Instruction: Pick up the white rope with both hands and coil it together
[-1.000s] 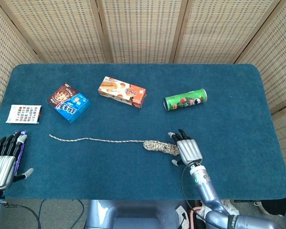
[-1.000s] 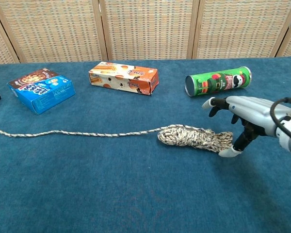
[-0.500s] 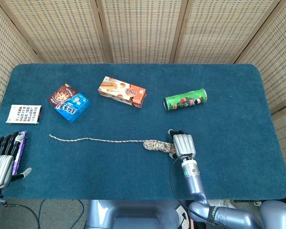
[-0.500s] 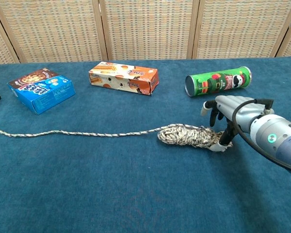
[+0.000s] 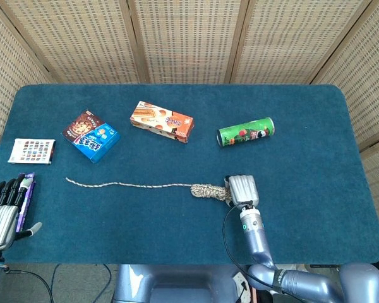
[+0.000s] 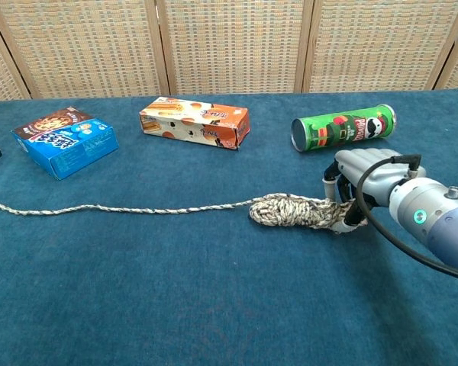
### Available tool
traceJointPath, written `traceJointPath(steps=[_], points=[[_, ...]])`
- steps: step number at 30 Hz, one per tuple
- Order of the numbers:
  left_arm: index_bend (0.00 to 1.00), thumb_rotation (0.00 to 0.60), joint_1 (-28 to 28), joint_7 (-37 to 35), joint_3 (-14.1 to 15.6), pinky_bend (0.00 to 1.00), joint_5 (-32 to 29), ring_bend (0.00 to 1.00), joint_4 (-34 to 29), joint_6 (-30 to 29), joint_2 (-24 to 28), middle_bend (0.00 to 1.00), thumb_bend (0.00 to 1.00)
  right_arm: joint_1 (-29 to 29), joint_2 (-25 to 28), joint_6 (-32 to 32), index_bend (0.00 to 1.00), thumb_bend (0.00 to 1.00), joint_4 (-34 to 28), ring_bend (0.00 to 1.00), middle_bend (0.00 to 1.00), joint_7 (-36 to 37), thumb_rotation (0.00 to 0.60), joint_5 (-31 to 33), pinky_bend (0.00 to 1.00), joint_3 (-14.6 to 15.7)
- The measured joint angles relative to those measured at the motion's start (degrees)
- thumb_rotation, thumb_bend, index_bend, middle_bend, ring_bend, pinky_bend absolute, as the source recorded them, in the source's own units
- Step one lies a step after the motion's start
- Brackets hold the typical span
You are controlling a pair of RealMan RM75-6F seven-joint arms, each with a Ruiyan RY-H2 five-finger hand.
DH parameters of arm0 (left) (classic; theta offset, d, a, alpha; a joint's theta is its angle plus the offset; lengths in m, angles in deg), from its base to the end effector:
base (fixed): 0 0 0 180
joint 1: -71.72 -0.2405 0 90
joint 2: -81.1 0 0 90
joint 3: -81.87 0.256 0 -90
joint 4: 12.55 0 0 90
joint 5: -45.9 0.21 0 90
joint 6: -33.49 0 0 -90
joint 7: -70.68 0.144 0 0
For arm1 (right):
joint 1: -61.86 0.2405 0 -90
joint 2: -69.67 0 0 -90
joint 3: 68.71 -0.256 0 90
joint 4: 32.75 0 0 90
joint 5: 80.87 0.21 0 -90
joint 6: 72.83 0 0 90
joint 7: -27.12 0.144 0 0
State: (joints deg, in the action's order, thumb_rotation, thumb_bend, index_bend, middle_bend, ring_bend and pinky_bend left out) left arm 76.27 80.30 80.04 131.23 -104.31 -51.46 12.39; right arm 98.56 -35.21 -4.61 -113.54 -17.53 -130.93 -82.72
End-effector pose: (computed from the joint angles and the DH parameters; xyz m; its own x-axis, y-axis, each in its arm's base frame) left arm -0.3094 0.1751 0.1319 0.4835 0.0303 0.8748 0.8752 0.0005 -0.4838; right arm -0.1575 -0.3159 -0.0648 0.5066 -0.2342 0.8298 -0.8616 -0.1025 0.4971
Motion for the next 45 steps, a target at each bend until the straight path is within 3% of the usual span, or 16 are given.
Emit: traceJointPath(steps=[8,14,23,28,35,45], points=[[0.00,0.600,0.9,0.9,-0.3,0.00,-0.7,0.00,1.4,1.6,-0.6,0.00,0.00,0.4,3.4,-1.6,0.66,0.45,0.4,0.53,0.71,4.6,0.600,-9.0,0.65,3.1],[0.00,0.600,3.5,2.8,-1.1,0.00,-0.8,0.00,3.9,4.4,-1.9,0.00,0.00,0.6,8.6,-3.8,0.67,0.48,0.5,0.53,0.71,13.2,0.600,-18.2,0.65,6.3],[0.00,0.600,9.9,3.2,-2.5,0.00,2.3,0.00,12.7,8.7,-5.0,0.00,0.00,-0.2,16.1,-3.8,0.67,0.49,1.6,0.53,0.71,25.7,0.600,-32.0,0.64,11.5],[0.08,0.600,13.5,2.8,-2.4,0.00,4.8,0.00,19.9,10.8,-8.3,0.00,0.04,-0.3,18.3,-3.0,0.68,0.49,3.6,0.53,0.71,28.5,0.600,-37.6,0.64,13.9],[0.31,0.600,18.6,-0.6,-1.6,0.00,7.9,0.00,31.0,14.1,-14.0,0.00,0.15,-0.8,20.1,-2.1,0.68,0.49,4.3,0.53,0.71,30.4,0.600,-40.8,0.64,15.3],[0.41,0.600,22.2,-7.1,-0.2,0.00,8.6,0.00,45.7,16.7,-22.5,0.00,0.24,-1.4,21.1,-2.0,0.68,0.49,3.8,0.53,0.72,31.1,0.600,-42.0,0.64,15.1]])
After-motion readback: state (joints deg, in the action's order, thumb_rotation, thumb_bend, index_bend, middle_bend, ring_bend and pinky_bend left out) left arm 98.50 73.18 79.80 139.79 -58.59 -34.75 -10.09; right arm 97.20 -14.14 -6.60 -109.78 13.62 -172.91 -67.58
